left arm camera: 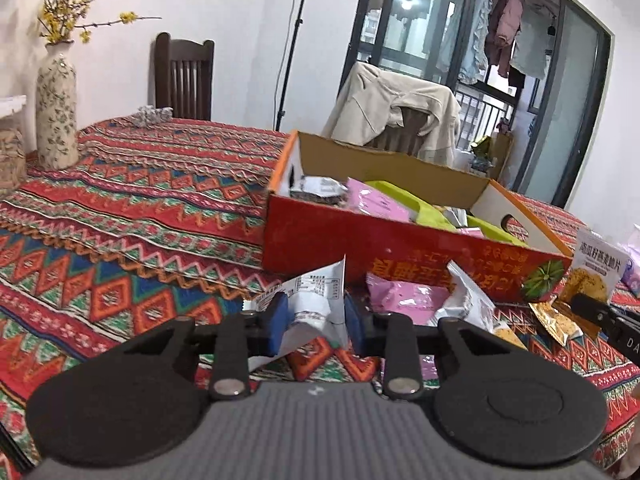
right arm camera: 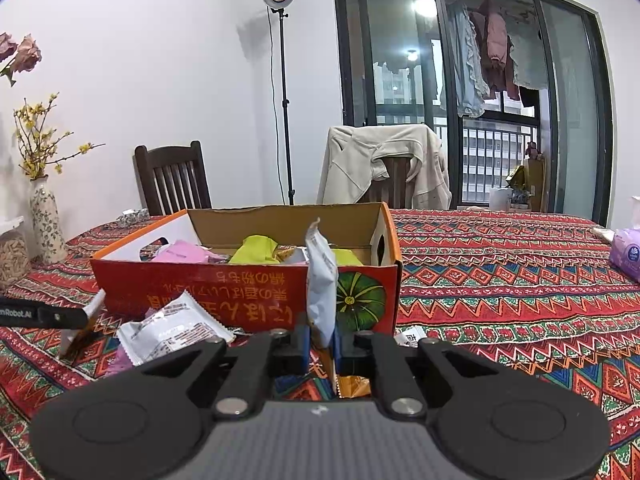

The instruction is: Organize snacks

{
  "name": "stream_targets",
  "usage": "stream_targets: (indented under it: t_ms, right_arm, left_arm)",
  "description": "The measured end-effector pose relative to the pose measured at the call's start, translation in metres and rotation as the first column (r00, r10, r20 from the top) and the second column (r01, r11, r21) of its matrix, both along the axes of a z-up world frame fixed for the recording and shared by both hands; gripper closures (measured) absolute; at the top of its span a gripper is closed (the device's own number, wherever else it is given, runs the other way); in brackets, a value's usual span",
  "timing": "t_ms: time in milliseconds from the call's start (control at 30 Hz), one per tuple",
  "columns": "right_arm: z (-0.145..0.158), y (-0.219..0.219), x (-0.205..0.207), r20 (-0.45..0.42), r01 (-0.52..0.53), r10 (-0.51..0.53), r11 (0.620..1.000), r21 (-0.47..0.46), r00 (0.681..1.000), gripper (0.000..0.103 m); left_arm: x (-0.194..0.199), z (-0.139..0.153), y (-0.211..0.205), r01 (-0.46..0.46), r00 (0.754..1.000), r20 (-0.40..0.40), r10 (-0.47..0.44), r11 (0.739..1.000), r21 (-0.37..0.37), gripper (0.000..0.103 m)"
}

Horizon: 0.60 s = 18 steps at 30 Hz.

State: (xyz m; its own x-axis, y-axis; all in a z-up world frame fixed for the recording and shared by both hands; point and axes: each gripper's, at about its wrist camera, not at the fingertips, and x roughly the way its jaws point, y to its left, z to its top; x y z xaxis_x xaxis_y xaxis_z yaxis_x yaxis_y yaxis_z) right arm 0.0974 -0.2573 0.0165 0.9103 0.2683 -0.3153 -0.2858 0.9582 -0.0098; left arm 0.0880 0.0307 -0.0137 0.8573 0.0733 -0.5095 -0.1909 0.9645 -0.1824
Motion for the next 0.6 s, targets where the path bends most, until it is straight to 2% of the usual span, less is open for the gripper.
stream_targets:
  t_ms: [100, 267, 300, 333, 400, 533, 600]
  right_arm:
    - [0.0, 0.0, 0.0, -0.001, 0.0, 0.0, 1.0, 0.0, 1.0, 0.092]
    - [0.0, 0.0, 0.001, -0.004, -0.001, 0.001, 1.0, -0.001, 1.0, 0.092]
    - [0.0, 0.001, 0.001, -0.004, -0.001, 0.001, 1.0, -0.001, 1.0, 0.092]
    - [0.0, 0.001, 0.001, -0.004, -0.001, 0.001, 1.0, -0.002, 1.0, 0.092]
    - [0.0, 0.001, 0.001, -0.004, -0.001, 0.001, 1.0, -0.003, 1.0, 0.092]
    - [-0.001, 0.001, 0.001, -0.005, -0.001, 0.001, 1.0, -0.003, 1.0, 0.092]
    - [-0.002, 0.0, 0.002, -0.006, -0.002, 0.002, 1.0, -0.002, 1.0, 0.092]
  left_arm:
    - [-0.005, 0.005, 0.013, -0.022, 1.0, 0.016, 0.023, 1.0, -0.013, 0.078]
    - [-0.007, 0.006, 0.033, -0.047, 0.999, -0.001, 0.047, 0.999, -0.014, 0.075]
    - [-0.007, 0.006, 0.033, -0.045, 0.999, -0.007, 0.045, 0.999, -0.002, 0.066]
    - [-0.007, 0.004, 0.033, -0.043, 0.999, -0.014, 0.043, 0.999, 0.011, 0.051]
    - [-0.004, 0.001, 0.029, -0.048, 0.998, -0.037, 0.05, 0.998, 0.041, 0.032]
    - [0.01, -0.006, 0.019, -0.032, 0.995, -0.095, 0.044, 0.992, 0.126, 0.01]
    - [0.019, -0.01, 0.017, -0.03, 0.991, -0.125, 0.053, 0.984, 0.177, 0.006]
